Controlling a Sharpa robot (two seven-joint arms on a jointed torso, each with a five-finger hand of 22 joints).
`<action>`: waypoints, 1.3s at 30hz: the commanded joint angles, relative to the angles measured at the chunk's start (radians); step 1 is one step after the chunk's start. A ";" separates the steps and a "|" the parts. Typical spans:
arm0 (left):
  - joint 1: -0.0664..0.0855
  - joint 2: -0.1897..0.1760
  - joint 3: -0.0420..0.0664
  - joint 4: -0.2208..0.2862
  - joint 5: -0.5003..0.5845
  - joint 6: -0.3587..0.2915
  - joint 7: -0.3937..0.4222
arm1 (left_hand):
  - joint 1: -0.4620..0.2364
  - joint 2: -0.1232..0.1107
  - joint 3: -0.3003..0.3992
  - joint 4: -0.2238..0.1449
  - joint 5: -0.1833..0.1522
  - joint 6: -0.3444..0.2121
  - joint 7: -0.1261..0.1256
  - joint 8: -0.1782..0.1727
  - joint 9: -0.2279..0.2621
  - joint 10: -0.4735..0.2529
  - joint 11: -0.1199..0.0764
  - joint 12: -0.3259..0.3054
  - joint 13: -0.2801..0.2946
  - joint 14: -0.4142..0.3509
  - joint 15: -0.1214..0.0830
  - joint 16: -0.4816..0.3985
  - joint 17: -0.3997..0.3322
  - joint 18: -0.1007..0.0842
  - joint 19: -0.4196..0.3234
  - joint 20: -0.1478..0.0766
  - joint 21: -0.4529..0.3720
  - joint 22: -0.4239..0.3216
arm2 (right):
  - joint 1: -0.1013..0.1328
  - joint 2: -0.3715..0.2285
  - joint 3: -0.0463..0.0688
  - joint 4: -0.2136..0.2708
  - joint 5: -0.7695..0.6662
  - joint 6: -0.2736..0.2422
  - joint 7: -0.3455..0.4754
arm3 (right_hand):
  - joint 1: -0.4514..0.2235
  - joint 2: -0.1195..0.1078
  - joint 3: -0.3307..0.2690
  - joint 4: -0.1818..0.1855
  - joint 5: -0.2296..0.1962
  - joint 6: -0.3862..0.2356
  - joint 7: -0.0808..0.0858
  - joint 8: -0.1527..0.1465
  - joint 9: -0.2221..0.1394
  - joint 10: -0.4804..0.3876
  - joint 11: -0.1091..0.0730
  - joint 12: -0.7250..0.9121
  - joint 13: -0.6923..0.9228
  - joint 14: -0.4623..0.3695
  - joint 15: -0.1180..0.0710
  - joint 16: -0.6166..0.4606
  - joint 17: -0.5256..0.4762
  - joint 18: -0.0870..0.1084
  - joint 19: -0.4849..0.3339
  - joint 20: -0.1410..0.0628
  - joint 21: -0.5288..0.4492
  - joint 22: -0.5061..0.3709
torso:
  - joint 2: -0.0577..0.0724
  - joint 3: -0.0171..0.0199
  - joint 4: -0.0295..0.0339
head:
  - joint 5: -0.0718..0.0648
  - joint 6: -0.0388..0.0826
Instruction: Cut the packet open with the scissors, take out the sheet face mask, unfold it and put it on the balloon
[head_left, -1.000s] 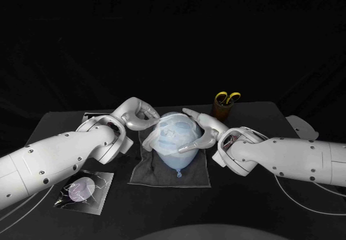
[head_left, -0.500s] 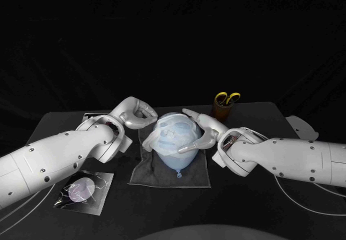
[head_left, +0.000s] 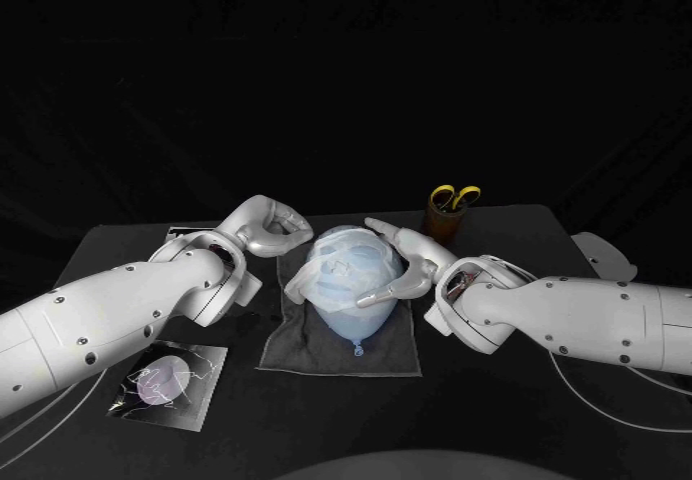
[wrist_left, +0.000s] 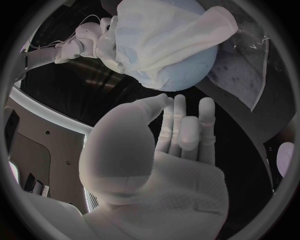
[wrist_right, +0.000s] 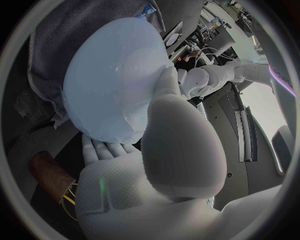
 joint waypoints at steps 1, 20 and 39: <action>0.001 -0.003 0.001 0.012 0.027 0.057 0.004 | -0.046 -0.011 -0.032 0.036 -0.001 -0.020 0.009 -0.020 -0.013 -0.014 0.009 -0.008 -0.005 -0.018 0.010 -0.006 -0.017 0.017 -0.011 0.009 -0.014 -0.012 | -0.008 0.003 -0.006 0.001 -0.005 0.043 -0.019 | 0.011 0.000 0.006 -0.002 0.006 0.008 0.095 0.005 0.001 0.003 0.003 0.004 0.001 0.007 -0.002 0.002 -0.001 0.008 0.008 -0.001 0.003 -0.001 | 0.000 -0.0009 -0.0003 | 0.001 0.000; -0.002 0.001 0.000 0.000 0.066 0.109 0.016 | -0.013 -0.009 -0.102 0.071 -0.001 -0.044 0.026 -0.074 -0.044 -0.042 0.024 -0.024 -0.015 -0.038 0.026 0.001 0.001 0.021 -0.015 0.033 -0.048 -0.034 | -0.009 0.004 -0.006 0.000 -0.005 0.045 -0.020 | 0.011 0.001 0.005 -0.002 0.006 0.010 0.097 0.006 0.002 0.004 0.003 0.006 0.000 0.008 -0.002 0.002 -0.001 0.008 0.009 -0.001 0.003 -0.001 | 0.001 0.0002 -0.0007 | 0.004 0.000; -0.003 -0.001 0.000 0.012 0.063 0.167 0.009 | 0.015 -0.002 -0.110 0.063 -0.002 -0.026 0.023 -0.078 -0.051 -0.036 0.022 -0.024 -0.017 -0.054 0.024 -0.002 -0.023 0.022 -0.013 0.034 -0.051 -0.036 | -0.009 0.004 -0.006 -0.001 -0.005 0.043 -0.020 | 0.011 0.001 0.005 -0.002 0.006 0.011 0.098 0.006 0.003 0.004 0.003 0.007 0.000 0.007 -0.002 0.002 -0.001 0.008 0.009 -0.001 0.003 -0.002 | 0.001 -0.0007 0.0006 | 0.002 -0.001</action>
